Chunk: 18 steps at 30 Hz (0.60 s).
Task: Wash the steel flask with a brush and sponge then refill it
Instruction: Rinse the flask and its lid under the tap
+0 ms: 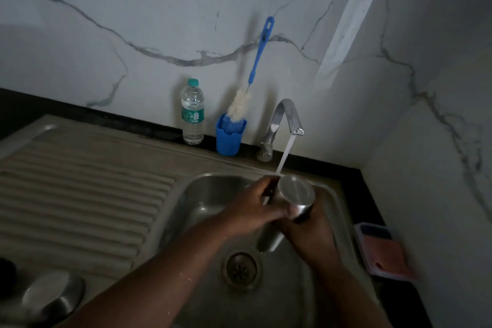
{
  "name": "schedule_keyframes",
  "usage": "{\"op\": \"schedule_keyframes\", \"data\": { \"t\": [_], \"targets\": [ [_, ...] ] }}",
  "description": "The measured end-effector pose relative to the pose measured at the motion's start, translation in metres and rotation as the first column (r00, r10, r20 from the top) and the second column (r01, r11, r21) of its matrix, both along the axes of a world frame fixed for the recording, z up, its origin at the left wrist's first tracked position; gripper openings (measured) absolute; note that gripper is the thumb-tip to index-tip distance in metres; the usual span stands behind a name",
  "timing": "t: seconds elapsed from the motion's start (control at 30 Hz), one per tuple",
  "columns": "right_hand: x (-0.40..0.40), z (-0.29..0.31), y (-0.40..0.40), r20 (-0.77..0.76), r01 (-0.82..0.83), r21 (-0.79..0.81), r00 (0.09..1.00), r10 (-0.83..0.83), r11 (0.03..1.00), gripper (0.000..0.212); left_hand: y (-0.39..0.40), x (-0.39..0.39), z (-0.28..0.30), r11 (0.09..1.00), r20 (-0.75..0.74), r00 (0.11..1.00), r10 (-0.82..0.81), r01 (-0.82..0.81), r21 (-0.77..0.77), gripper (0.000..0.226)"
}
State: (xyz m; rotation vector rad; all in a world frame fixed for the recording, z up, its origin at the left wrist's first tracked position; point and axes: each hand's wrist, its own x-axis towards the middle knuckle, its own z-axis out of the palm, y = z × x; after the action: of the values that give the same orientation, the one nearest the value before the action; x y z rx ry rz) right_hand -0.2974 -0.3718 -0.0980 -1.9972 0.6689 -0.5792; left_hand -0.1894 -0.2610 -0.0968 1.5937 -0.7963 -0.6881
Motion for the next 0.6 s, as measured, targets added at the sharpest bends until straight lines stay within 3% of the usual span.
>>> {"op": "schedule_keyframes", "data": {
  "t": [0.1, 0.23, 0.37, 0.5, 0.6],
  "targets": [
    [-0.008, 0.042, 0.008, 0.097, 0.028, 0.009, 0.995, -0.029, 1.0, 0.073, 0.022, 0.009, 0.025, 1.0, -0.02, 0.999, 0.029, -0.028, 0.004, 0.055],
    [-0.011, 0.078, 0.024, 0.23, 0.141, -0.065, 0.965, -0.122, 0.988, 0.079, 0.048, 0.026, 0.019, 0.983, -0.06, 0.986, 0.153, -0.146, 0.116, 0.114],
    [-0.004, 0.06, 0.046, 0.111, 0.219, -0.04, 0.971, -0.213, 0.975, 0.077, 0.074, 0.036, 0.01, 0.969, -0.097, 0.979, 0.178, -0.157, 0.192, 0.084],
    [0.002, 0.051, 0.071, 0.117, 0.237, -0.064, 0.966, -0.229, 0.969, 0.08, 0.104, 0.052, 0.005, 0.966, -0.043, 0.983, 0.18, -0.168, 0.196, 0.082],
    [0.017, 0.056, 0.092, 0.032, 0.216, -0.134, 0.976, -0.213, 0.967, 0.074, 0.128, 0.064, 0.011, 0.974, -0.022, 0.982, 0.188, -0.183, 0.136, 0.05]
  ]
}}
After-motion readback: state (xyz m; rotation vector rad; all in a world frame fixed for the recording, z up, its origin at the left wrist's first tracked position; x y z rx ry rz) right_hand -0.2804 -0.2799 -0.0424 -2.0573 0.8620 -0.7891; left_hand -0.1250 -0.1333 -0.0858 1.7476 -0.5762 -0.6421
